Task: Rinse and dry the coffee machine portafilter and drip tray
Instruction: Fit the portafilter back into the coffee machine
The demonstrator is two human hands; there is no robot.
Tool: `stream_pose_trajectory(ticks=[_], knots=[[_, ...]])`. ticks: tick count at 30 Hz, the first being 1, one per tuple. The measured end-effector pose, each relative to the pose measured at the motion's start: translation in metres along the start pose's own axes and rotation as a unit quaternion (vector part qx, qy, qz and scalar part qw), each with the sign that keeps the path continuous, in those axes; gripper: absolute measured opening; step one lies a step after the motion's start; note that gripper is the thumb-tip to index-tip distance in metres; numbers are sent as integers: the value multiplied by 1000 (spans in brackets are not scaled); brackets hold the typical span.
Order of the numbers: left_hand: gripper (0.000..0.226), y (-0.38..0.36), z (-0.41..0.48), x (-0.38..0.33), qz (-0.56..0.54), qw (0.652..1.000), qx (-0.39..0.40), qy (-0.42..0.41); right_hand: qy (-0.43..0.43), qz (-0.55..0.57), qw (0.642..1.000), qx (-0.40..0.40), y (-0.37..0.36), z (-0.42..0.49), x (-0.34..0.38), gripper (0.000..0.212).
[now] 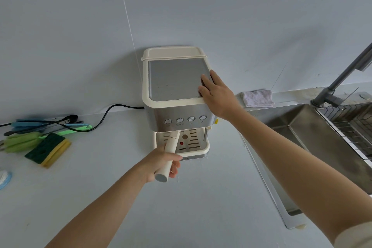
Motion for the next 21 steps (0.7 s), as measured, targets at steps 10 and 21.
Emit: stream_pose_trajectory(ticks=[10,21], knots=[[21,-17,6,3,-42,993,-110,14,-207,184,958,75,-3,-3,-2,14],[25,-38,10,-2,-92,980,-176,25,-203,149,961,116,-2,-4,-1,24]])
Point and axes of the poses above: each hand's wrist, its own z-axis towards the middle knuckle, its own y-axis out of the back of the hand, x = y × z, the point moved 6 cm from there along z, towards the middle knuckle, and after that the axes turned 12 degrees about z, right-handed, at the moved point
